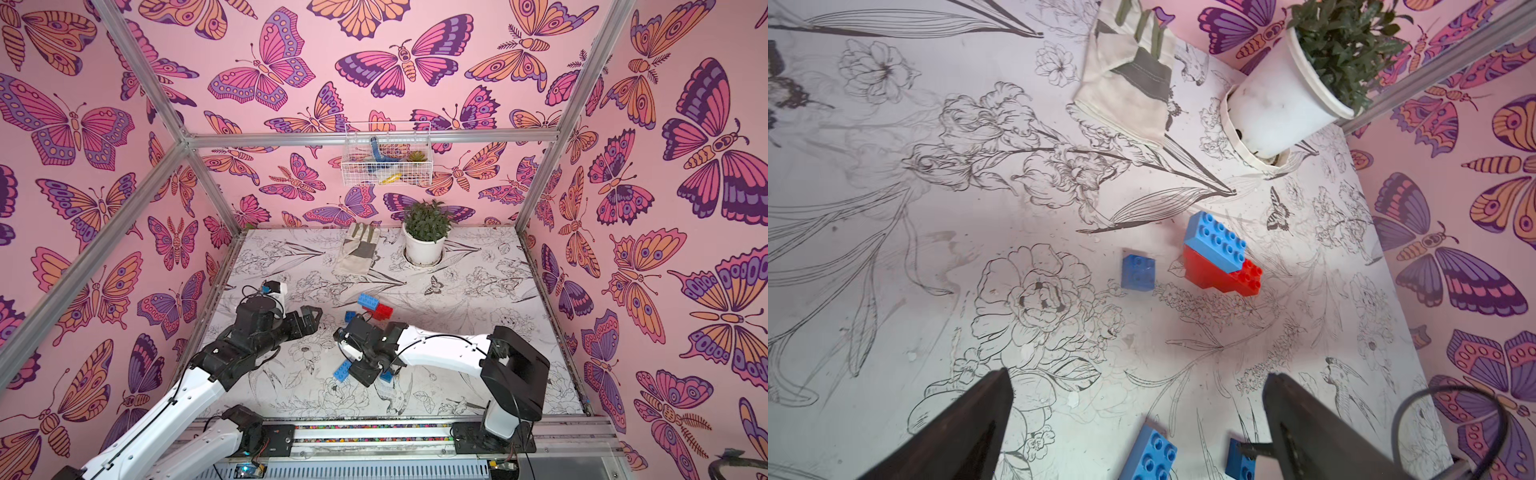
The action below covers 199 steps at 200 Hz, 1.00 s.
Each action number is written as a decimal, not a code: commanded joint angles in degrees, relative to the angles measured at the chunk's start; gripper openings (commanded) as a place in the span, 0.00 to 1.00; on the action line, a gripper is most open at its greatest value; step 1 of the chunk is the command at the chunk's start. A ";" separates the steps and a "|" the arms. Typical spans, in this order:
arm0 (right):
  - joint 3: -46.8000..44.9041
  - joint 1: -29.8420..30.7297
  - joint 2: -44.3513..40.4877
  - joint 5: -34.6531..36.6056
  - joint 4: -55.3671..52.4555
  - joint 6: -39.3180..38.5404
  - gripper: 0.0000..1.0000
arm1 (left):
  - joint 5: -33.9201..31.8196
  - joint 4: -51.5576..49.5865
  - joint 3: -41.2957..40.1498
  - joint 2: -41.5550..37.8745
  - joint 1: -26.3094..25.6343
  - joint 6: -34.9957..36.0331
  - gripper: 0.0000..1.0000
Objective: Assemble a heart with lego
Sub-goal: Pick up the lego brick from the center of the board.
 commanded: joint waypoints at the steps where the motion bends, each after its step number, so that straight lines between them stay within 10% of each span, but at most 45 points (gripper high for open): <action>1: 0.08 1.21 3.31 2.33 5.45 -1.01 0.69 | -3.24 -2.77 -2.33 -2.26 0.57 -2.68 1.00; 146: 12.86 0.92 18.00 7.05 5.52 -5.20 0.73 | -5.16 -4.79 -2.01 -5.60 1.78 -2.10 1.00; 199: 13.79 -0.37 18.04 4.01 4.88 -6.68 0.56 | -4.60 -4.62 -1.83 -5.01 1.98 -1.84 1.00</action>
